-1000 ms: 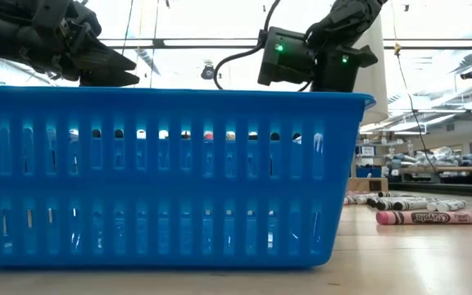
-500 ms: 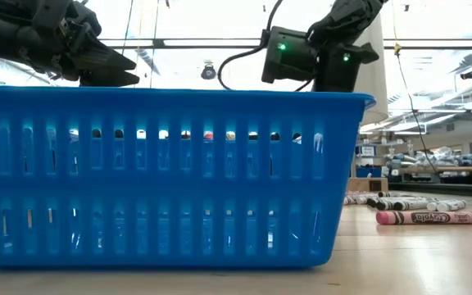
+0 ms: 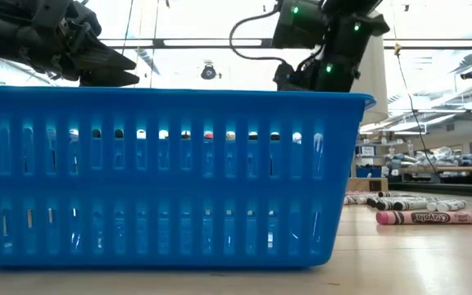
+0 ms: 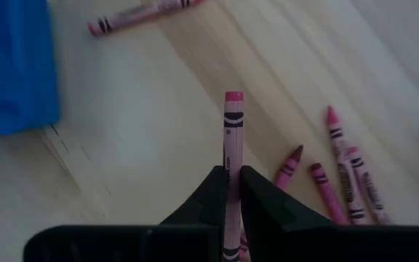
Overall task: Sort crayons
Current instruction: Put the pink crayon into the top blue bin
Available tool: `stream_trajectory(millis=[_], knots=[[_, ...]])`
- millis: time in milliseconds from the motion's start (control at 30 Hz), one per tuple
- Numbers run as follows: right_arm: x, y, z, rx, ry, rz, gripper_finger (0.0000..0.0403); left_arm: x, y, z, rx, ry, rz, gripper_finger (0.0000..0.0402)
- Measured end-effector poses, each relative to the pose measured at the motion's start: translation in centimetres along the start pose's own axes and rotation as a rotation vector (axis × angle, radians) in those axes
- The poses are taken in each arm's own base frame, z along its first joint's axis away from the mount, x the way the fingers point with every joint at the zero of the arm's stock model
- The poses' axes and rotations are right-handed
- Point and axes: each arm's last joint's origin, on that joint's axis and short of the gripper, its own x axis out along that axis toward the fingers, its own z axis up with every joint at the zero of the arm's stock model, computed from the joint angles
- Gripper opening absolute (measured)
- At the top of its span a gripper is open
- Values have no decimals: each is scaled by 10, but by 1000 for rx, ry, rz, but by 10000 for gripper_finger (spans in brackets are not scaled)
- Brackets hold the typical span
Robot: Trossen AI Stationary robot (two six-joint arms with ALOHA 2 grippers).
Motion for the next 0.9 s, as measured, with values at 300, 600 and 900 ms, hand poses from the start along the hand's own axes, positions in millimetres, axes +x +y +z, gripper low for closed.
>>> stream_trajectory(millis=[300,600,900], knots=[[-28,-6,5,-17,-84,47,37,0,0,0,-1,0,0,183],[-46,12,18,-144,-282,206,38,0,0,0,-1,0,0,183],[-29,47,28,-400,-448,423,39,0,0,0,-1,4,1,183]])
